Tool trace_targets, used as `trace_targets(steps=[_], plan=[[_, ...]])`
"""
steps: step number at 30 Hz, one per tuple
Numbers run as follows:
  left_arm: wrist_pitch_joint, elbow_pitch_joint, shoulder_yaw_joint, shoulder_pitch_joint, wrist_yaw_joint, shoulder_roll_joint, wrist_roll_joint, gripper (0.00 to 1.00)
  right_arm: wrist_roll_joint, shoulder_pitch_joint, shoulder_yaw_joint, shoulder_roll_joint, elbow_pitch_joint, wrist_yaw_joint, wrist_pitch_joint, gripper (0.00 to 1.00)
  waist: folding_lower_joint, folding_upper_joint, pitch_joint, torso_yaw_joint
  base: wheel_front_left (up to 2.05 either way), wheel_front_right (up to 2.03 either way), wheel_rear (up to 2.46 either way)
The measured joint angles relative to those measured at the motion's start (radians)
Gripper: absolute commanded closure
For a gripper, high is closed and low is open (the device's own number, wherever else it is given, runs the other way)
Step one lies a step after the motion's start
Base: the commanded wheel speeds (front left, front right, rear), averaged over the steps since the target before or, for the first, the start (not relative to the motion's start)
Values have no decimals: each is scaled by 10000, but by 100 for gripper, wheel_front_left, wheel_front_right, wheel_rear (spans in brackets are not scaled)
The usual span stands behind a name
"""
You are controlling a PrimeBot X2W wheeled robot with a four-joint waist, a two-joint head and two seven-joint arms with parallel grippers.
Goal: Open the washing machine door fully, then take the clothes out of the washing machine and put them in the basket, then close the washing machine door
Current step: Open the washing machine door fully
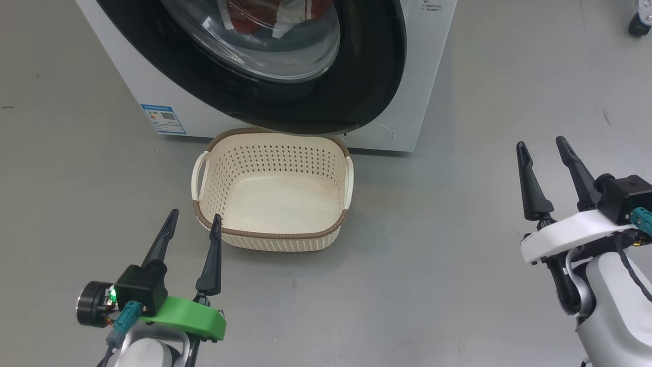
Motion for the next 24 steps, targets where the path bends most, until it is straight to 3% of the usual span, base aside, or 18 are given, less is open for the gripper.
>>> trace_targets(steps=[24], plan=[[0, -82, 52, 60, -10, 0, -61, 0, -163, 617, -71, 88, -439, -92, -13, 0, 0, 0, -194, 22, 0, 0, 0]])
